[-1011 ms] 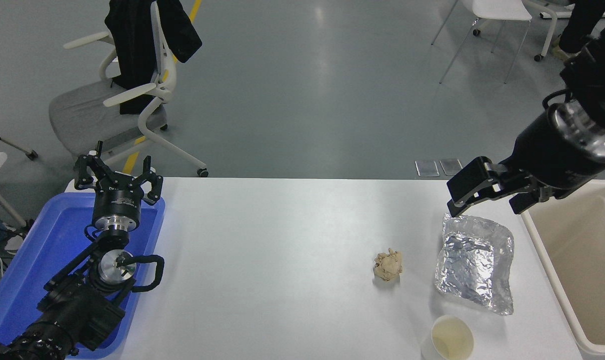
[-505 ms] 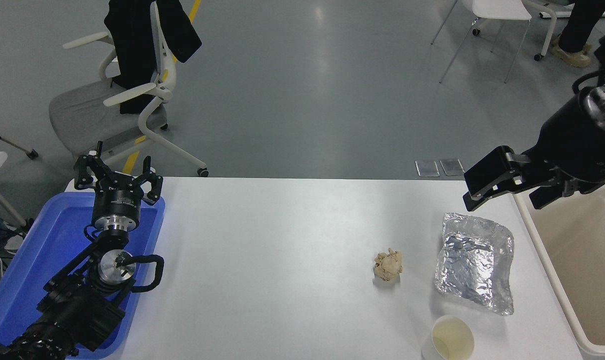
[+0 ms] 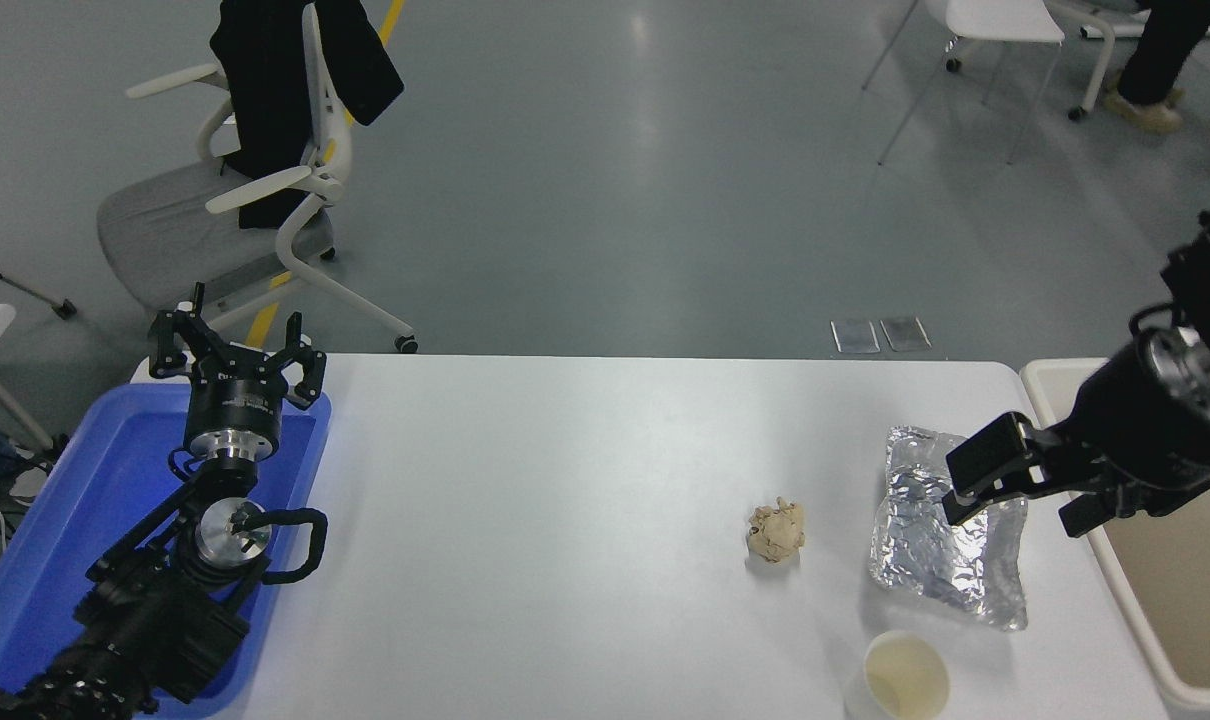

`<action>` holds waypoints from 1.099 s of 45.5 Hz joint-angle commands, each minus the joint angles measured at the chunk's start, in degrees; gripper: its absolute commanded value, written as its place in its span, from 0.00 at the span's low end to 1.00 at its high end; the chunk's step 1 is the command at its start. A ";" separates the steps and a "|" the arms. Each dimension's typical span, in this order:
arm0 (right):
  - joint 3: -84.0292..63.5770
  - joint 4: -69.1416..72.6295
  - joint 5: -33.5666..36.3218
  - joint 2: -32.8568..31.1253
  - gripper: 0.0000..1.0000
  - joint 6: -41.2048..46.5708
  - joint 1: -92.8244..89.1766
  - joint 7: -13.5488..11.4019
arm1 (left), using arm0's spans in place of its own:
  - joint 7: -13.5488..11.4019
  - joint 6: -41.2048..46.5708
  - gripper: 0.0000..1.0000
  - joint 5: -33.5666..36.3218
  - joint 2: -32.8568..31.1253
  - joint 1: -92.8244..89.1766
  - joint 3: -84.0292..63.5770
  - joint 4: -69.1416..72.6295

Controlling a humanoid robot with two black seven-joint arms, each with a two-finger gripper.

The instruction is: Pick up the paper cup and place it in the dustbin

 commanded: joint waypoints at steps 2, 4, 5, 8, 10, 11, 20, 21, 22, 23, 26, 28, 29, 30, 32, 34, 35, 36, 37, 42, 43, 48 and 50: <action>3.09 0.03 -9.03 -7.33 1.00 -7.04 -11.98 0.06 | 0.00 0.00 0.99 0.01 0.00 0.00 0.07 0.00; 4.05 -0.39 -10.08 -7.41 1.00 -8.89 -14.09 0.06 | 0.00 0.00 0.99 0.01 0.00 0.00 0.07 0.00; 4.58 -0.66 -10.43 -7.50 1.00 -9.68 -15.06 0.06 | 0.00 0.00 0.99 0.01 0.00 0.00 0.07 0.00; 6.08 -1.36 -10.96 -7.76 1.00 -11.61 -18.04 -0.03 | 0.00 0.00 0.99 0.01 0.00 0.00 0.07 0.00; 6.78 -1.62 -11.22 -8.20 1.00 -11.97 -19.63 -0.03 | 0.00 0.00 0.99 0.01 0.00 0.00 0.07 0.00; 7.13 -1.89 -11.31 -8.55 1.00 -11.97 -20.33 0.06 | 0.00 0.00 0.99 0.01 0.00 0.00 0.07 0.00; 12.75 -4.70 -12.11 -9.00 1.00 -15.31 -28.42 -0.03 | 0.00 0.00 0.99 0.01 0.00 0.00 0.07 0.00; 13.54 -5.22 -12.11 -9.00 1.00 -15.57 -29.30 -0.03 | 0.00 0.00 0.99 0.01 -0.08 0.00 0.07 0.00; 14.25 -5.66 -12.11 -8.82 1.00 -15.84 -30.17 -0.03 | 0.00 0.00 0.99 0.01 0.00 -0.08 0.07 0.00; 14.86 -6.02 -12.11 -8.82 1.00 -16.01 -30.88 -0.03 | 0.00 0.00 0.99 0.01 0.00 0.00 0.07 0.00; 16.27 -6.81 -12.11 -8.65 1.00 -16.37 -32.82 -0.03 | 0.00 0.00 0.99 0.01 0.00 -0.08 0.07 0.00; 16.89 -7.42 -12.11 -8.56 1.00 -16.80 -34.04 -0.11 | 0.00 0.00 0.99 0.01 0.00 0.00 0.07 0.00; 17.24 -7.77 -12.11 -8.47 1.00 -17.07 -34.75 -0.11 | 0.00 0.00 0.99 0.01 -0.08 0.00 0.07 0.00; 17.68 -8.13 -12.19 -8.38 1.00 -17.24 -35.45 -0.11 | 0.00 0.00 0.99 0.01 0.00 -0.08 0.07 0.00; 18.64 -8.83 -12.19 -8.21 1.00 -17.60 -36.86 -0.11 | 0.00 0.00 0.99 0.01 0.00 -0.08 0.07 0.00; 19.79 -9.53 -12.19 -7.86 1.00 -17.60 -38.44 -0.20 | 0.00 0.00 0.99 0.01 0.00 -0.08 0.07 0.00; 20.31 -9.80 -12.19 -7.68 1.00 -17.68 -39.23 -0.29 | 0.00 0.00 0.99 0.01 0.00 -0.08 0.07 0.00; 20.84 -10.15 -12.19 -7.50 1.00 -17.69 -40.02 -0.29 | 0.00 0.00 0.99 0.01 0.00 -0.08 0.07 0.00; 21.37 -10.32 -12.28 -7.33 1.00 -17.69 -40.64 -0.29 | 0.00 0.00 0.99 0.01 0.00 -0.08 0.07 0.00; 23.48 -11.64 -12.28 -6.98 1.00 -17.77 -43.27 -0.29 | 0.00 0.00 0.99 0.01 0.00 -0.08 0.07 0.00; 23.83 -11.91 -12.28 -6.89 1.00 -17.86 -43.80 -0.29 | 0.00 0.00 0.99 0.01 0.00 -0.08 0.07 0.00; 25.68 -13.40 -12.98 -5.84 1.00 -18.65 -46.70 -0.29 | 0.00 0.00 0.99 0.01 0.00 -0.08 0.07 0.00; 26.55 -14.19 -13.07 -5.40 1.00 -19.09 -47.93 -0.29 | 0.00 0.00 0.99 0.01 0.00 -0.08 0.07 0.00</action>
